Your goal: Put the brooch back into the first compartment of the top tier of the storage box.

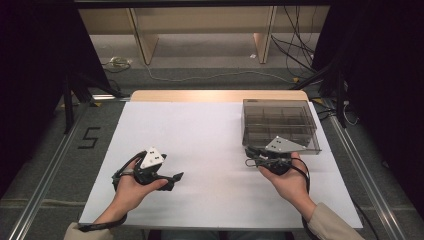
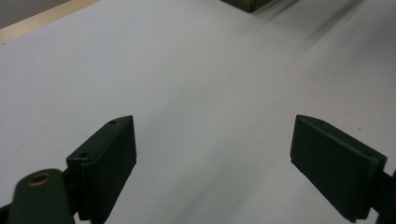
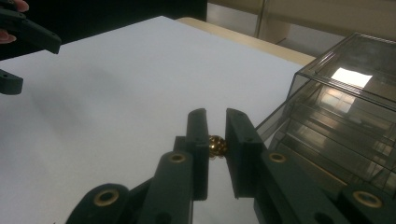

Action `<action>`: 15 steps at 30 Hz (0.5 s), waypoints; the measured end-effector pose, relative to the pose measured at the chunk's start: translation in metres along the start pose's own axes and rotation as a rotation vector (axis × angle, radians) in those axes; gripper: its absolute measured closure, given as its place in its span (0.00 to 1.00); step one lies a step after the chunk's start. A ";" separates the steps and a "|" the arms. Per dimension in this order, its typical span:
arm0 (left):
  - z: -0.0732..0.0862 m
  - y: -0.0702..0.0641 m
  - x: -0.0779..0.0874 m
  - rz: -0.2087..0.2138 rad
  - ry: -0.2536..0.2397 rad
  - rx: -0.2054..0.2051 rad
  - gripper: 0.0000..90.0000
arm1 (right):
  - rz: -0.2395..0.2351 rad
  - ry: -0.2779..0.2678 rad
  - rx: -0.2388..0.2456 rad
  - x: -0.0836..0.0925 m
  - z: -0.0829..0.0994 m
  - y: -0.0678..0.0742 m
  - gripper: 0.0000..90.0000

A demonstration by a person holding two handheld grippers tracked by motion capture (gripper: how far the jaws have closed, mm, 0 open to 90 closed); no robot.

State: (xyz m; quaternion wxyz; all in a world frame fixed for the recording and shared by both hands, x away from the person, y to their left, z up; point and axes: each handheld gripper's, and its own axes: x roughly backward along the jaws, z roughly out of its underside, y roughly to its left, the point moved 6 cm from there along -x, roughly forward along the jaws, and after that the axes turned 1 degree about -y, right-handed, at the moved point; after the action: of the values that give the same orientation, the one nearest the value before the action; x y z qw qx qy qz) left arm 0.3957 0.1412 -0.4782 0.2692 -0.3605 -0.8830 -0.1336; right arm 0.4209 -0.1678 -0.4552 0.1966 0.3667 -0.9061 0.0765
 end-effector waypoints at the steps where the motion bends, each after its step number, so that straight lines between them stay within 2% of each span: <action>1: 0.000 0.000 0.000 0.000 0.000 0.000 0.16 | 0.001 0.000 0.000 0.000 0.000 0.000 0.90; 15: 0.000 0.000 -0.001 -0.002 0.002 0.005 0.16 | 0.006 0.001 -0.004 0.001 -0.001 -0.002 0.90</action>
State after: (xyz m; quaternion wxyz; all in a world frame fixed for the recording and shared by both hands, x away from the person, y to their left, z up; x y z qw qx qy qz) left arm 0.3958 0.1407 -0.4790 0.2708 -0.3589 -0.8835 -0.1318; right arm 0.4219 -0.1698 -0.4543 0.1976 0.3636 -0.9072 0.0756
